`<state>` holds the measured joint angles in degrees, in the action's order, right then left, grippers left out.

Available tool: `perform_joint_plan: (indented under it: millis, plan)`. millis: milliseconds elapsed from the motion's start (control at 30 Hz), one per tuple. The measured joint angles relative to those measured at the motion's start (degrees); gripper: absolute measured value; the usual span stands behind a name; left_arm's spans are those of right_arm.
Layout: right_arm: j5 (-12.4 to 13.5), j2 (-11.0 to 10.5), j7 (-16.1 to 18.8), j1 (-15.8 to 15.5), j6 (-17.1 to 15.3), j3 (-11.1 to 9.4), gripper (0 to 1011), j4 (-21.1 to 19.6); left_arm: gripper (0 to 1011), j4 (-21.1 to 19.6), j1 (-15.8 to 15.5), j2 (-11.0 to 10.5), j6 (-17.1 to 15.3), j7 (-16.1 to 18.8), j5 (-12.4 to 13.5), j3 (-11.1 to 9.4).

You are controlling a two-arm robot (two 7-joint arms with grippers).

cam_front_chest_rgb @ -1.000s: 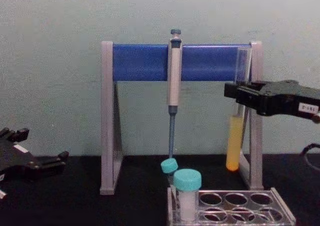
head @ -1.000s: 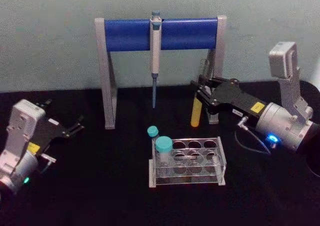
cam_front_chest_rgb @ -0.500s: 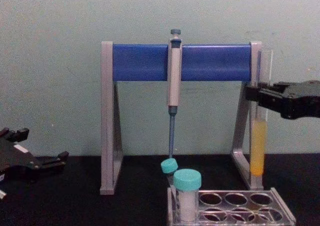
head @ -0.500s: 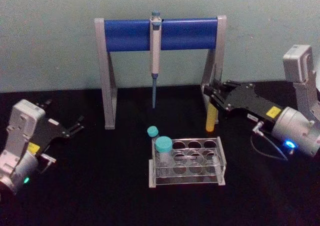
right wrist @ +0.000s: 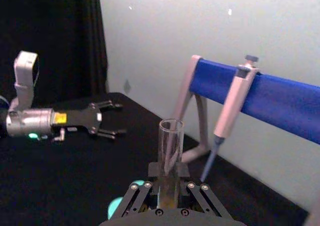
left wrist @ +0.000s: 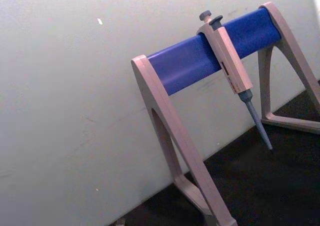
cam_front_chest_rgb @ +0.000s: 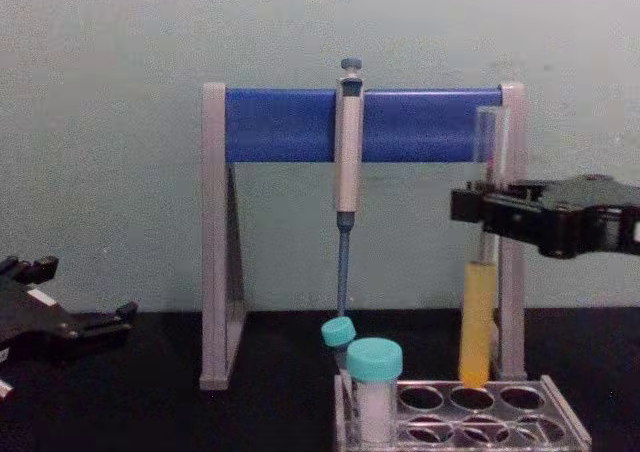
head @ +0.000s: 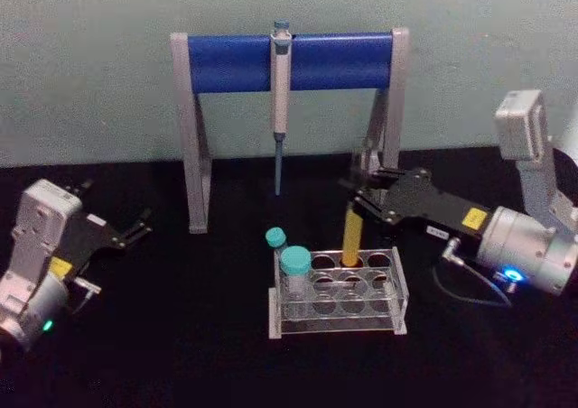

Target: Pick up the test tube from the test tube rack, shake it, then place it back into the test tube rack.

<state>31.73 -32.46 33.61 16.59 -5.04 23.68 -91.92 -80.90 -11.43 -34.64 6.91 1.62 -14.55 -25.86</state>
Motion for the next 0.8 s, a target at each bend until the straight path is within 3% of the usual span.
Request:
perform_joint_plan:
  millis: [233, 400, 600, 800]
  plan:
    - [0.5, 3.2, 0.5, 3.3, 3.8, 1.5, 232, 5.2, 1009, 0.0, 0.0, 0.0, 0.0, 0.0, 0.0, 0.0]
    - [-1.1, 5.2, -2.0, 4.6, 6.5, 1.4, 232, 8.1, 1010, 0.0, 0.0, 0.0, 0.0, 0.0, 0.0, 0.0]
    - [-2.9, 6.1, -4.6, 4.7, 7.2, 0.4, 232, 9.0, 1010, 0.0, 0.0, 0.0, 0.0, 0.0, 0.0, 0.0]
    - [-3.5, 6.3, -4.9, 4.3, 7.1, -0.4, 232, 9.0, 1010, 0.0, 0.0, 0.0, 0.0, 0.0, 0.0, 0.0]
